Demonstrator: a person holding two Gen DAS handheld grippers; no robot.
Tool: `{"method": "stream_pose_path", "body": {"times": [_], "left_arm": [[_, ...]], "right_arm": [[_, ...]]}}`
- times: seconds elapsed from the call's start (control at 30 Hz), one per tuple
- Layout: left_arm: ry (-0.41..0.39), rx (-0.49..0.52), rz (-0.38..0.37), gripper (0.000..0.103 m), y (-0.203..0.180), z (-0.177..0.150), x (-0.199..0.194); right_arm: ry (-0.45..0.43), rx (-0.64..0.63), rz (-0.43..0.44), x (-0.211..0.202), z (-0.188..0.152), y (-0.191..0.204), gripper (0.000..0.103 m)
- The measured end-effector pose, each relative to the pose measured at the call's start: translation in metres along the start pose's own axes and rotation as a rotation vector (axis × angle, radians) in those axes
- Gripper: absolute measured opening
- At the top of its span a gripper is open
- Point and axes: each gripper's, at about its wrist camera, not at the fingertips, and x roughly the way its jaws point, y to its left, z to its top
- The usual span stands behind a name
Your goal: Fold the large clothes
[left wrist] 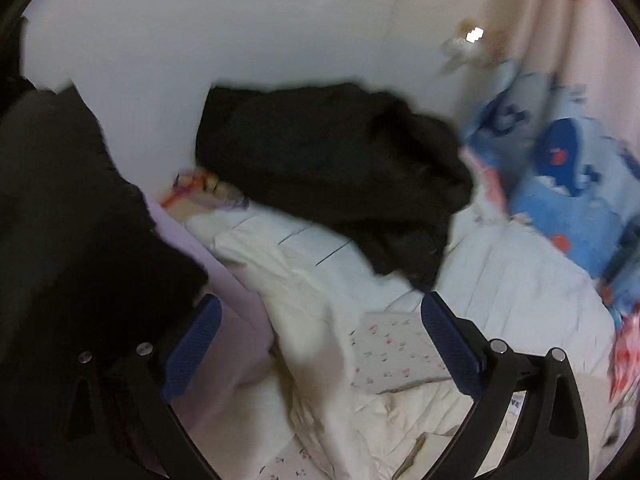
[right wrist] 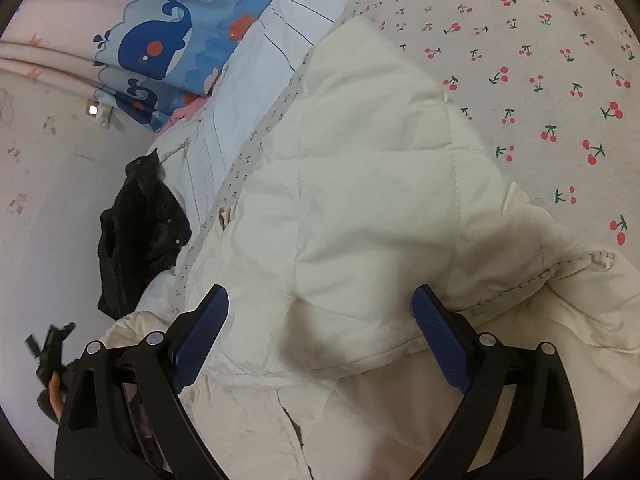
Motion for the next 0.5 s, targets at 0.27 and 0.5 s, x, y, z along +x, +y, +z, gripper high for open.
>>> {"method": "stream_pose_path", "body": {"times": [0.27,0.5], "left_arm": [[0.219,0.17,0.329,0.088,0.003,0.01,0.087],[0.07,0.0,-0.097,0.02,0.04,0.009,0.053]], "right_arm": [[0.023,-0.002,0.043,0.003,-0.004,0.007,0.09],[0.029,0.005,0.075,0.001,-0.005,0.012,0.09]]}}
